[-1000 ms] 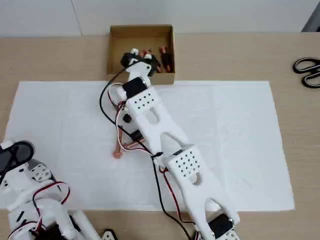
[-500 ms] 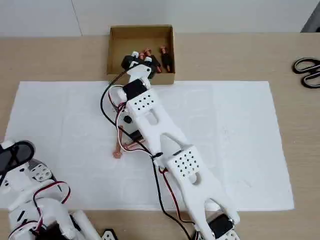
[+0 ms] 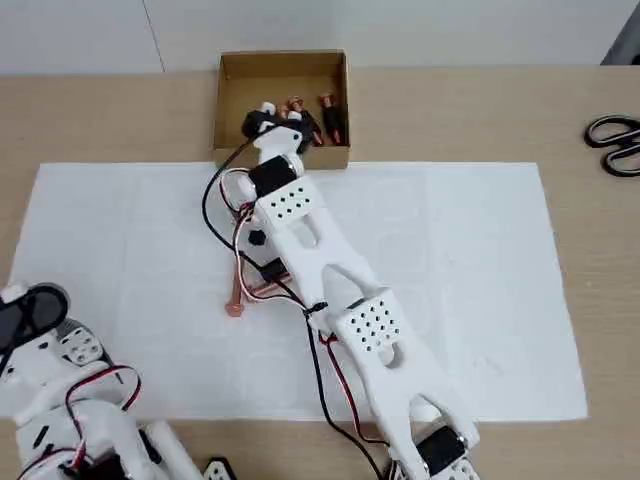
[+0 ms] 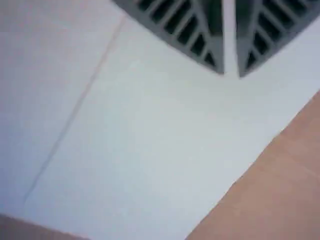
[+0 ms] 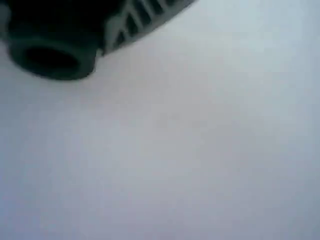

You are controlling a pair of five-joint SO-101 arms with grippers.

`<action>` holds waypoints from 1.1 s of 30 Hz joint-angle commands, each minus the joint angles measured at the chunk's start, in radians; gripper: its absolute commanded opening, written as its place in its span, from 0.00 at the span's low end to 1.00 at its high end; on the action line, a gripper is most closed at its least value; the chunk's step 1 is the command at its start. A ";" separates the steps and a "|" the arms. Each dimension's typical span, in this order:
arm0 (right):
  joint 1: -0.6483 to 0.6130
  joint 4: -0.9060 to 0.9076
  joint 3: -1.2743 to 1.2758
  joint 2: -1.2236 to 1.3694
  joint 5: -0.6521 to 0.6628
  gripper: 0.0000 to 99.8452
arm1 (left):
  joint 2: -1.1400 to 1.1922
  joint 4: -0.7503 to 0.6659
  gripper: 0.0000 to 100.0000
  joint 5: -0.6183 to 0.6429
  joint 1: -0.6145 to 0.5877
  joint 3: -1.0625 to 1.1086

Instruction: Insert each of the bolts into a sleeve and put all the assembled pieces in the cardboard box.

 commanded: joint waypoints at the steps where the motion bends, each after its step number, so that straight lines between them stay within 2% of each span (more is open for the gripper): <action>1: 0.004 -0.007 -0.006 -0.189 0.046 0.00 | 0.000 -0.005 0.01 -0.005 0.077 -0.044; 7: 0.002 -0.005 -0.011 -0.338 0.183 0.00 | 0.002 -0.006 0.01 0.000 0.232 -0.042; 12: 0.005 0.042 -0.012 -0.449 0.285 0.00 | 0.074 -0.009 0.01 0.000 0.259 -0.044; 15: 0.007 0.090 -0.012 -0.539 0.304 0.00 | 0.199 -0.043 0.01 0.000 0.256 -0.064; 22: 0.053 0.093 -0.011 -0.740 0.341 0.00 | 0.589 -0.077 0.01 0.002 0.270 -0.278; 26: 0.053 0.094 -0.011 -0.854 0.404 0.00 | 0.824 -0.020 0.01 0.002 0.350 -0.401; 33: 0.108 0.091 -0.011 -1.009 0.411 0.00 | 1.186 0.118 0.01 0.002 0.540 -0.639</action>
